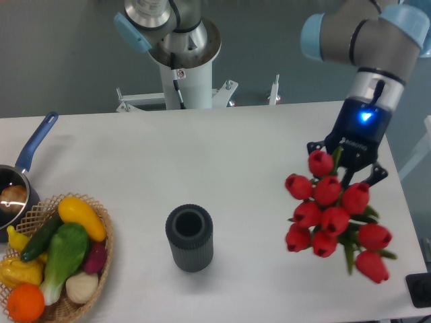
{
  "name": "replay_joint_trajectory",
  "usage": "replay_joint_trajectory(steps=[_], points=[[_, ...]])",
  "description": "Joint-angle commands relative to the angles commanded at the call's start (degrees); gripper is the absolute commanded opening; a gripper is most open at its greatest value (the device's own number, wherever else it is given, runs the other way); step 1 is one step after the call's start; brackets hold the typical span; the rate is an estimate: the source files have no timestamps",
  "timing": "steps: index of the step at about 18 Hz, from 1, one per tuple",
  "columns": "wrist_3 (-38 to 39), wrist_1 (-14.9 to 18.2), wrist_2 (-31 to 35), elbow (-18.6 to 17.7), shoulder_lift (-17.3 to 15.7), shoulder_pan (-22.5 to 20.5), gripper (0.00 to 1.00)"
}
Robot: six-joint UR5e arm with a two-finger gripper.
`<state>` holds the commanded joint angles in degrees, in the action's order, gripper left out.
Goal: Insert the flowers into the vase
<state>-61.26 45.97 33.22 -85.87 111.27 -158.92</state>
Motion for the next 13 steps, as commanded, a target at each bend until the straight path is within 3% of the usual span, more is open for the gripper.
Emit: replay_joint_trajectory(steps=[6, 13], points=[[0.2, -0.1, -4.3, -0.6, -0.1, 2.0, 0.16], [-0.6, -0.4, -16.2, -2.6, -0.2, 3.9, 0.16]])
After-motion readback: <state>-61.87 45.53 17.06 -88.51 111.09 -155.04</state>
